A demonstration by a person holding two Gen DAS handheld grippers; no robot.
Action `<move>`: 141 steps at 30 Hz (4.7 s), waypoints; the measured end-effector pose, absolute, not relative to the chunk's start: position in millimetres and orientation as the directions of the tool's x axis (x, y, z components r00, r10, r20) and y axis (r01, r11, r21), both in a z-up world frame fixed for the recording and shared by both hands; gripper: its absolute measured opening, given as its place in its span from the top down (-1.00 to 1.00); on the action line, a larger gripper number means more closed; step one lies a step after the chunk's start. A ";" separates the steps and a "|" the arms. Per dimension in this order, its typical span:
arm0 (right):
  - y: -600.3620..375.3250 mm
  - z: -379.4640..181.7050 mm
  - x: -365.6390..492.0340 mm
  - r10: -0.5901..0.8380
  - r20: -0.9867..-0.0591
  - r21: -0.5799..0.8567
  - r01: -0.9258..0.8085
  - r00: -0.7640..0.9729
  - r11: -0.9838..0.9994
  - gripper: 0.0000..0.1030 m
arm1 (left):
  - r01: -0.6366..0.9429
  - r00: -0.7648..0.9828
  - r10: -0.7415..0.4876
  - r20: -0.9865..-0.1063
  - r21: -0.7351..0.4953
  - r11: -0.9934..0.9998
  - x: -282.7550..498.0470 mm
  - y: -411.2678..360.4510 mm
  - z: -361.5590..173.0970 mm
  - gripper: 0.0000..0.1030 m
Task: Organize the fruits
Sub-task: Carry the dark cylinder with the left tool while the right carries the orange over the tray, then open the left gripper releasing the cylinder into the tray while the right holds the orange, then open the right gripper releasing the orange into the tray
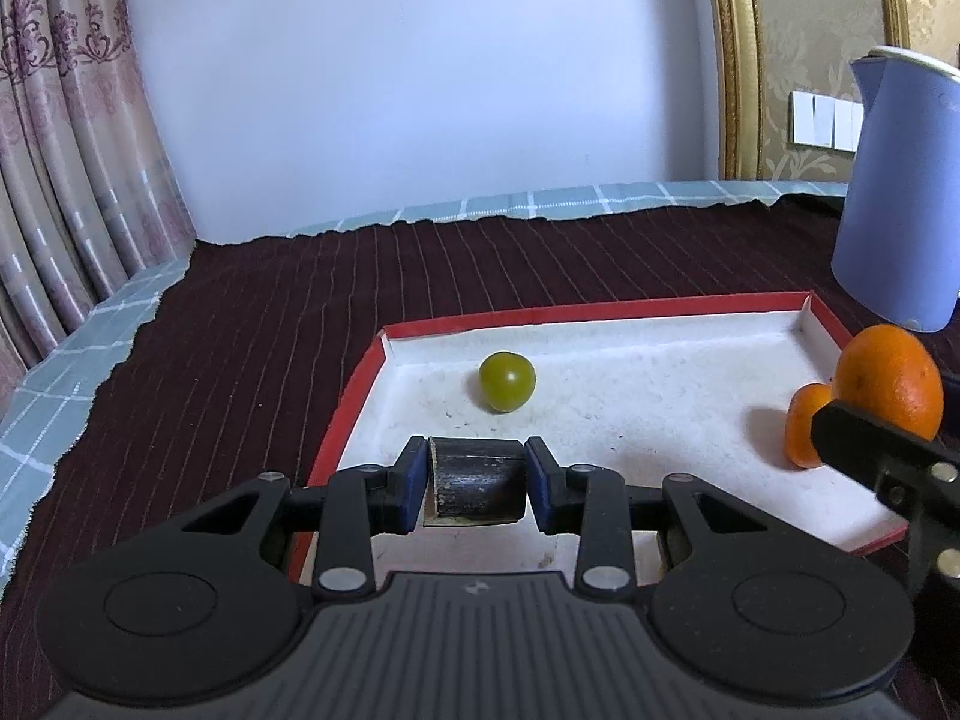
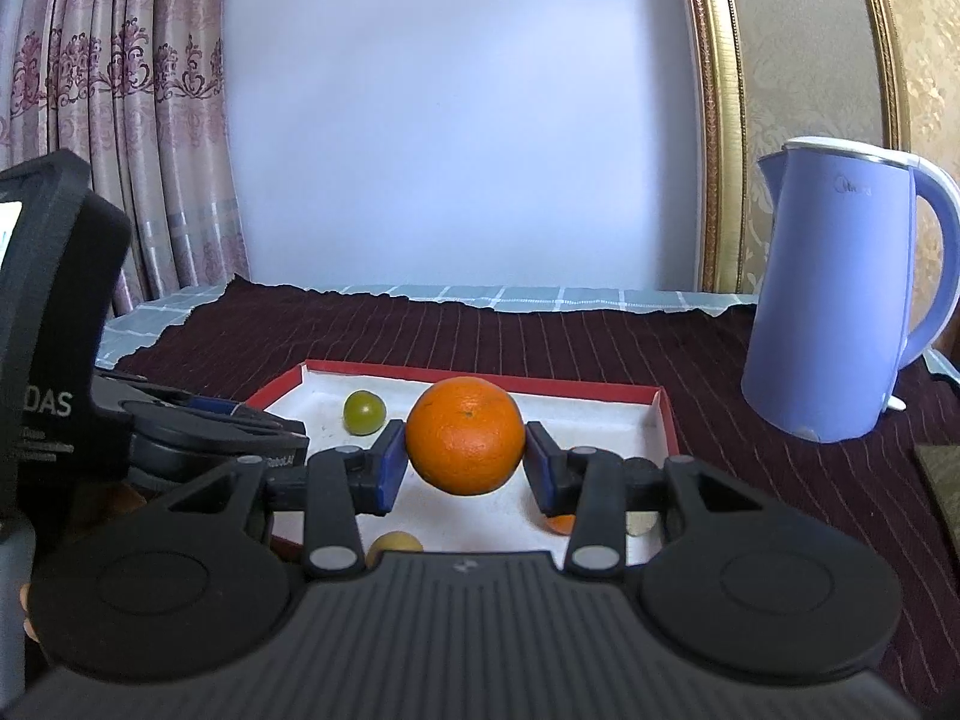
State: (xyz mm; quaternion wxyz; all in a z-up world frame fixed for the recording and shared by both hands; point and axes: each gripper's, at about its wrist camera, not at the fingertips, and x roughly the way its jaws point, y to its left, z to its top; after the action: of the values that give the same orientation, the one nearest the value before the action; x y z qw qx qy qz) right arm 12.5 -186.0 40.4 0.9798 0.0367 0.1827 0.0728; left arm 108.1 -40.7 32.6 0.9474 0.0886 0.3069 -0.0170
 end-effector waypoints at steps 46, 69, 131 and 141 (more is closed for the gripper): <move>-198.7 42.0 114.2 0.090 -0.373 0.107 -0.054 0.924 0.993 0.24 | 0.092 0.810 0.029 -0.585 0.176 0.980 172.8 -60.1 38.0 0.35; -200.0 22.4 132.9 0.099 -0.404 0.104 -0.062 0.909 0.993 0.24 | 0.121 0.819 -0.014 -0.573 0.148 0.982 185.9 -58.0 22.5 0.34; -180.6 5.5 135.2 0.102 -0.441 0.028 -0.100 0.892 0.995 0.23 | 0.081 0.824 0.037 -0.566 0.182 0.980 183.8 -50.7 12.8 0.33; -179.2 6.5 132.9 0.085 -0.425 0.011 -0.089 0.901 0.996 -0.10 | 0.070 0.821 0.046 -0.569 0.179 0.981 183.9 -48.4 13.0 0.12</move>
State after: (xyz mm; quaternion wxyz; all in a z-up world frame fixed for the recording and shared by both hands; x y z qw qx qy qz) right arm 132.9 -179.2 6.5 0.9750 -0.0043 0.2178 0.0446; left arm 183.9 -48.4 13.0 0.9493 0.0963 0.2991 -0.0064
